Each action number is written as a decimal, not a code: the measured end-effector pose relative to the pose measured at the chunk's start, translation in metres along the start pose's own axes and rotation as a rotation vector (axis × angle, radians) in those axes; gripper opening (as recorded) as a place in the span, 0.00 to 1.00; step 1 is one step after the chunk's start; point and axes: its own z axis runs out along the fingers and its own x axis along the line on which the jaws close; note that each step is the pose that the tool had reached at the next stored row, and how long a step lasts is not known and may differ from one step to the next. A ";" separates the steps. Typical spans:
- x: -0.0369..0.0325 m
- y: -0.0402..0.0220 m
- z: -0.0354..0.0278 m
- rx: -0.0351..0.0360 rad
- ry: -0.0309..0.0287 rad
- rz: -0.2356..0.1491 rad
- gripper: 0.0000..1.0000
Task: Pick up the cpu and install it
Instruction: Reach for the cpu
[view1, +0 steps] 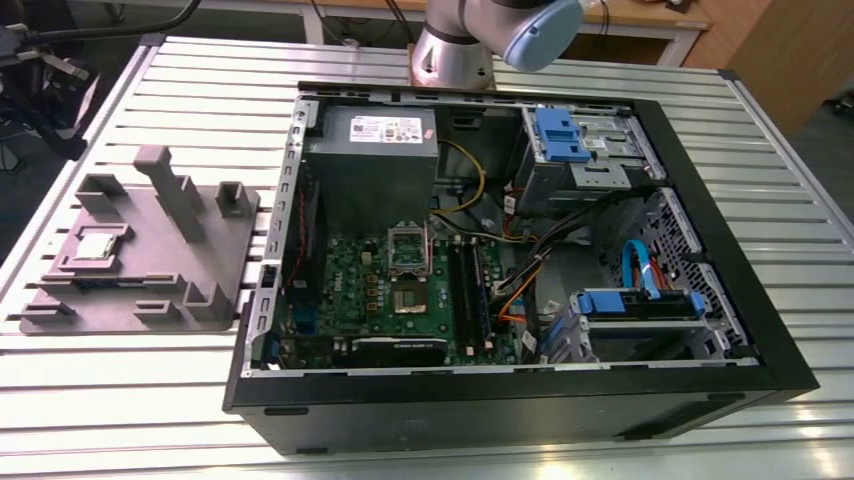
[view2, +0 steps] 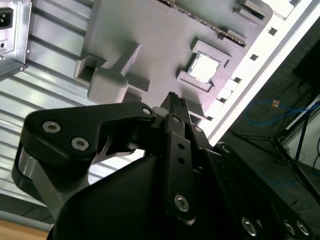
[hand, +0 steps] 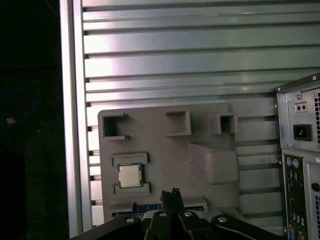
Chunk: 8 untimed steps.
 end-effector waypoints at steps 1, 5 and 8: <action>0.0005 -0.0011 0.0011 -0.0001 -0.0001 0.000 0.10; 0.0038 -0.0054 0.0043 -0.0001 -0.0002 0.000 0.10; 0.0062 -0.0077 0.0062 0.0000 -0.0001 0.000 0.10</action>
